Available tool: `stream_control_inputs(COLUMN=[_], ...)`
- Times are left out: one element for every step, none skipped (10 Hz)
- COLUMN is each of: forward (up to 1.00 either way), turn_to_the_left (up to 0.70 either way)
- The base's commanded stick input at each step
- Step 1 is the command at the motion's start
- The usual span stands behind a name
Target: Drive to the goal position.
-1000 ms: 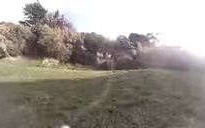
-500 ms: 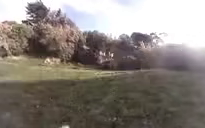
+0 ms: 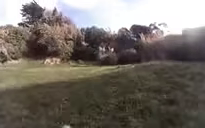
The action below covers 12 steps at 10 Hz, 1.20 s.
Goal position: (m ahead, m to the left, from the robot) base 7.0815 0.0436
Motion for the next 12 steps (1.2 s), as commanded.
stream_control_inputs(forward=[0.70,0.70,0.70,0.70,0.70,0.70,0.70,0.70,0.70,0.70,0.70,0.70], turn_to_the_left=[0.14,0.14,0.14,0.14,0.08,0.04,0.00,0.00,0.00,0.00,0.00,0.00])
